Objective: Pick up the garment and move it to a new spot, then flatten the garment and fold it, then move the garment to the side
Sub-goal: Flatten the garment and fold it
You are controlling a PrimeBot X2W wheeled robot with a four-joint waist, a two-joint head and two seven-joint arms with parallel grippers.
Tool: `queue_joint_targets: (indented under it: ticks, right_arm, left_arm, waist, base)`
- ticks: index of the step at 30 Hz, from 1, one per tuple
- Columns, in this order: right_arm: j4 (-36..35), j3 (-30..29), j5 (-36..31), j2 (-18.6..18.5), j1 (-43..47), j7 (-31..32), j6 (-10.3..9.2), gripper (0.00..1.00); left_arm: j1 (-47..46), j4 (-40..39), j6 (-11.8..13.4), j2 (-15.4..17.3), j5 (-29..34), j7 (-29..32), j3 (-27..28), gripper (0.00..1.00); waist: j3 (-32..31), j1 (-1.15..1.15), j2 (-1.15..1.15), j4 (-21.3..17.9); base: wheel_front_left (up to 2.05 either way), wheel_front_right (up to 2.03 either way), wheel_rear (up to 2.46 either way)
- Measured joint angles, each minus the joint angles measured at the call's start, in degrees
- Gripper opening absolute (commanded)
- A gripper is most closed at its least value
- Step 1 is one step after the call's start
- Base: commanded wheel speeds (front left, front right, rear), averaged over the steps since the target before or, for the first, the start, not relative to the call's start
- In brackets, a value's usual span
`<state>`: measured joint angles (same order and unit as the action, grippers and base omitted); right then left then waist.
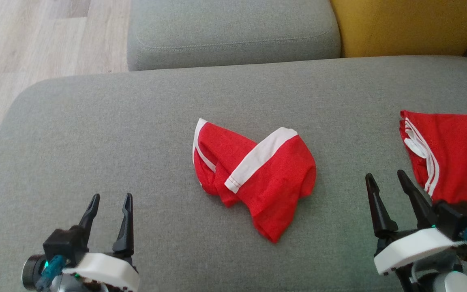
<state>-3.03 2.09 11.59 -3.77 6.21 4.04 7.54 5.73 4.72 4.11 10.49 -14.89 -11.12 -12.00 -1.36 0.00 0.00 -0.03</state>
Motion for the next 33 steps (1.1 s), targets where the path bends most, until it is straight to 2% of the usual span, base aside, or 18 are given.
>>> queue_joint_targets:
  ticks: [15, 21, 24, 28, 33]
  right_arm:
    - [-0.2, 0.0, 0.0, 0.1, 0.0, 0.0, 0.00, 1.00]
    - [-0.5, 0.8, 0.1, 0.1, -1.3, 0.0, -0.01, 1.00]
    - [-0.3, 1.5, 0.5, 0.2, -3.4, 0.0, 0.00, 1.00]
    - [0.3, 1.6, 0.5, 0.2, -4.3, -0.1, 0.00, 1.00]
    - [0.9, 1.6, 1.0, 0.2, -5.0, -0.8, 0.00, 1.00]
  left_arm:
    - [-0.2, -0.8, 0.3, 0.1, -0.4, 0.6, -1.4, 1.00]
    - [-4.2, -0.9, -3.3, -0.6, -0.3, 3.3, -6.9, 1.00]
    - [-8.5, 0.6, -5.9, -2.7, 0.1, 5.7, -11.3, 1.00]
    - [-11.6, 4.2, -7.5, -4.1, 0.1, 7.7, -13.9, 1.00]
    - [-15.6, 9.9, -8.3, -5.2, -0.4, 8.6, -15.4, 1.00]
  waist:
    - [1.5, 0.00, 0.00, -0.1]
    - [4.6, 0.00, 0.00, -0.7]
    - [6.8, 0.00, 0.00, -1.8]
    - [8.6, 0.00, 0.00, -3.6]
    - [10.3, 0.00, 0.00, -6.2]
  base:
    - [0.00, 0.00, 0.00]
    - [0.00, 0.00, 0.00]
    - [0.00, 0.00, 0.00]
    - [0.00, 0.00, 0.00]
    - [0.00, 0.00, 0.00]
